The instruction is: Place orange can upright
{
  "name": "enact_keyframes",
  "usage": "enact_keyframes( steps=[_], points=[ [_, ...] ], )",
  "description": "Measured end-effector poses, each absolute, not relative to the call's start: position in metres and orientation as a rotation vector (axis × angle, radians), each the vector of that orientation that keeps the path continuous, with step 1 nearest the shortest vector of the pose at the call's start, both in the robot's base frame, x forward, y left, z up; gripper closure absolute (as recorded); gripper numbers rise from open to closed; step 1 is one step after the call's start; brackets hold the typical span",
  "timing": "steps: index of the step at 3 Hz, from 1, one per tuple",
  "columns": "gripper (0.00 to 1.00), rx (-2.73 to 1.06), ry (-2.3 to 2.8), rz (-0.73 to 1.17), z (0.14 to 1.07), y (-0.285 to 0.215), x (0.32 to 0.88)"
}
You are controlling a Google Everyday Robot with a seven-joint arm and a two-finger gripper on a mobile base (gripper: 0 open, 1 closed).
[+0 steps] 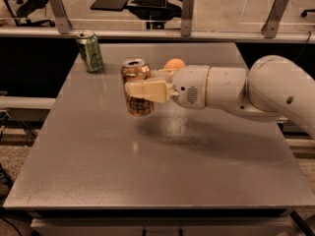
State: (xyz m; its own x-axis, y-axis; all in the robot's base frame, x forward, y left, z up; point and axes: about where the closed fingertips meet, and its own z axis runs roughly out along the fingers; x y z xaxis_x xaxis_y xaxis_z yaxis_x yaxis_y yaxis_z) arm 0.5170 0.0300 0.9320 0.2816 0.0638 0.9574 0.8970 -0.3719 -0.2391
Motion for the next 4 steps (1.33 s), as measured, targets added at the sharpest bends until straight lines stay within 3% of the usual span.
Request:
enact_keyframes(
  steps=[4],
  points=[
    [1.0, -1.599, -0.83, -1.374, 0.914, 0.031, 0.506]
  ],
)
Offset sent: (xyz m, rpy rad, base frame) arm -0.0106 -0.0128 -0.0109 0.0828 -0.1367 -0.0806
